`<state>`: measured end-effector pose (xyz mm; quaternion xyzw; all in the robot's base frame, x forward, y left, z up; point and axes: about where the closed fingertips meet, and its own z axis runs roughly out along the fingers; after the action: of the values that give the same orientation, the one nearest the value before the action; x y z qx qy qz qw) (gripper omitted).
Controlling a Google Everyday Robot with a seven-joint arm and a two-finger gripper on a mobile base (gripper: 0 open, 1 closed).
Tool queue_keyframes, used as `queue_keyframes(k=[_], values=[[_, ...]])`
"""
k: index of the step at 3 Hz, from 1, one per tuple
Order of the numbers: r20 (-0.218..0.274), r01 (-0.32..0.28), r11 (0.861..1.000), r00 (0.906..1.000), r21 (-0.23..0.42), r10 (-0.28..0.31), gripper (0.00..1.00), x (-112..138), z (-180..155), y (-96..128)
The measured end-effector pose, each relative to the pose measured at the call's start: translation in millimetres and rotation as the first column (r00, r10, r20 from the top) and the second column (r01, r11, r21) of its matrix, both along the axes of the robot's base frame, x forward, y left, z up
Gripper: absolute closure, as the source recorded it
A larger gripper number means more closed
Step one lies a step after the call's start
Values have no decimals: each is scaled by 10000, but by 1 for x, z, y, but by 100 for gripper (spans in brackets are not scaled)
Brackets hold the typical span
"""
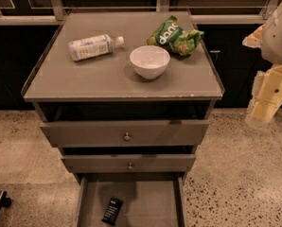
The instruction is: Pick rxbar blueberry from bottom drawer and place on counter
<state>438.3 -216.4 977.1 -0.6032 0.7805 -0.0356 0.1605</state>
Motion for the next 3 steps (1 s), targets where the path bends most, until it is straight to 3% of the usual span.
queue_keyframes(k=[1, 2, 3], values=[[0, 0, 10000, 10000, 0, 0, 0, 0, 0, 0], [172, 93, 9989, 9998, 458, -101, 0, -3, -9, 3], [25, 338, 9834, 9994, 1785, -348, 0, -12, -57, 2]])
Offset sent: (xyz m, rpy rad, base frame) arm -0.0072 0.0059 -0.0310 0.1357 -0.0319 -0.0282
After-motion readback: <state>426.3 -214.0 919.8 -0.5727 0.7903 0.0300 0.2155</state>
